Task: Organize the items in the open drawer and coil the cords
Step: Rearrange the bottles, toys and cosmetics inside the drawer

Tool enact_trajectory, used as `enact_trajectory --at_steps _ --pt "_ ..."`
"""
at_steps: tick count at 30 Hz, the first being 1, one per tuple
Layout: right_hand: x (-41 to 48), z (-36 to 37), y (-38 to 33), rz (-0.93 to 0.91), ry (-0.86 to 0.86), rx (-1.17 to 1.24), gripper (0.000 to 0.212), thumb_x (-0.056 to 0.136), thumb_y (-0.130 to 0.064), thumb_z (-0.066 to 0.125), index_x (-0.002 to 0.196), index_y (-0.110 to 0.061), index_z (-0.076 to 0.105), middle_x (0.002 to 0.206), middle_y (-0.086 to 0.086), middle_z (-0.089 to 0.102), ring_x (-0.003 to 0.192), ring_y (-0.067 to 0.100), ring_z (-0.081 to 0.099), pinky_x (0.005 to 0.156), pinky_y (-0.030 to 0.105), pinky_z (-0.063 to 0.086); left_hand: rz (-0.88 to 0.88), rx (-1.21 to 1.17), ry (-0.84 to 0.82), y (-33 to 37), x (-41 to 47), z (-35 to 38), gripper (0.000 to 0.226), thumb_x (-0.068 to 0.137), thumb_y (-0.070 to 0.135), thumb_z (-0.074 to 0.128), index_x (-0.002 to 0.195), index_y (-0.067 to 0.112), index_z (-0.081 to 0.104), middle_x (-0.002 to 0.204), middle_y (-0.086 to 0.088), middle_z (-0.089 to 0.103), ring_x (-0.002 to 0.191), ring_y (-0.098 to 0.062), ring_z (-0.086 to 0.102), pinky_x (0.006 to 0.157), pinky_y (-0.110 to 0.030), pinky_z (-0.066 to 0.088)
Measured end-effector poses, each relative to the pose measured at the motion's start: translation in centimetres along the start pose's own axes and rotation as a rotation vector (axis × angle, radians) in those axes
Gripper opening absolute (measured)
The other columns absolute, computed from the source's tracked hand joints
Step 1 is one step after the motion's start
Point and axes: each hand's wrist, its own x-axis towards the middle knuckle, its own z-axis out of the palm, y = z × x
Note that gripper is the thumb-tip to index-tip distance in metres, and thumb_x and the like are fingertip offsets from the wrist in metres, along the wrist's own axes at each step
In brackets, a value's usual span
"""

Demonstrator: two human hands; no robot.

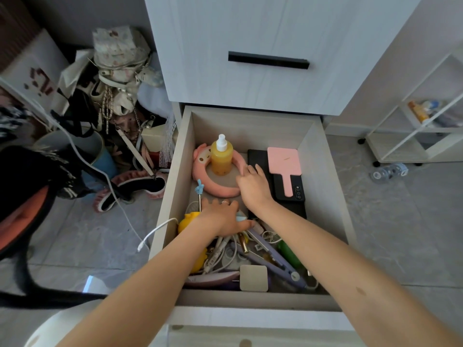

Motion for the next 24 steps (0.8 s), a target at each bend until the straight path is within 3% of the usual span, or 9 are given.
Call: enact_trajectory --at_steps 7,11,15,19,22,24 --pt "1.1 -0.9 -0.2 0.040 -0.032 -0.055 0.027 0.090 -0.006 0.048 0.112 -0.008 0.063 0.126 0.011 0.055 0.133 0.022 0.033 0.119 0.038 0.007 -0.006 0.038 0.022 0.0 0.1 0.2 0.068 0.087 0.069 0.027 0.131 0.019 0.040 0.142 -0.010 0.043 0.132 -0.033 0.033 0.109 -0.055 0.017" --pt "1.9 -0.9 0.4 -0.018 -0.036 -0.122 0.031 0.093 -0.009 0.047 0.121 -0.010 0.060 0.141 0.015 0.045 0.140 0.025 0.025 0.118 0.039 0.008 0.002 0.079 0.027 0.0 0.2 0.4 0.068 0.087 0.070 0.026 0.131 0.020 0.039 0.139 -0.010 0.044 0.127 -0.032 0.038 0.105 -0.052 0.021" --pt "2.4 -0.9 0.4 -0.004 -0.020 -0.165 0.032 0.092 -0.006 0.046 0.120 -0.010 0.061 0.135 0.016 0.052 0.139 0.031 0.029 0.117 0.041 0.013 0.018 0.081 0.035 -0.1 0.3 0.5 0.066 0.087 0.070 0.026 0.128 0.020 0.041 0.138 -0.009 0.044 0.125 -0.032 0.039 0.103 -0.053 0.022" --pt "2.1 -1.0 0.1 0.094 -0.011 -0.059 0.032 0.091 -0.003 0.048 0.120 -0.005 0.059 0.126 0.015 0.058 0.132 0.030 0.038 0.110 0.039 0.025 0.021 0.076 0.032 -0.1 0.2 0.4 0.066 0.087 0.070 0.026 0.128 0.020 0.041 0.138 -0.008 0.045 0.126 -0.032 0.039 0.103 -0.052 0.022" --pt "1.5 -0.9 0.0 0.181 -0.005 0.142 0.048 0.091 -0.004 0.050 0.138 -0.006 0.041 0.137 0.013 0.048 0.132 0.027 0.036 0.103 0.037 0.034 0.016 0.081 0.022 0.1 0.1 0.3 0.065 0.088 0.069 0.027 0.129 0.020 0.040 0.139 -0.008 0.045 0.126 -0.031 0.039 0.104 -0.052 0.022" --pt "1.1 -0.9 0.0 0.175 -0.091 0.235 0.060 0.090 -0.002 0.051 0.145 -0.009 0.028 0.153 0.010 0.026 0.141 0.024 0.021 0.110 0.038 0.029 0.013 0.078 0.016 0.1 0.1 0.3 0.065 0.088 0.068 0.028 0.130 0.020 0.040 0.139 -0.008 0.045 0.128 -0.031 0.038 0.105 -0.052 0.021"
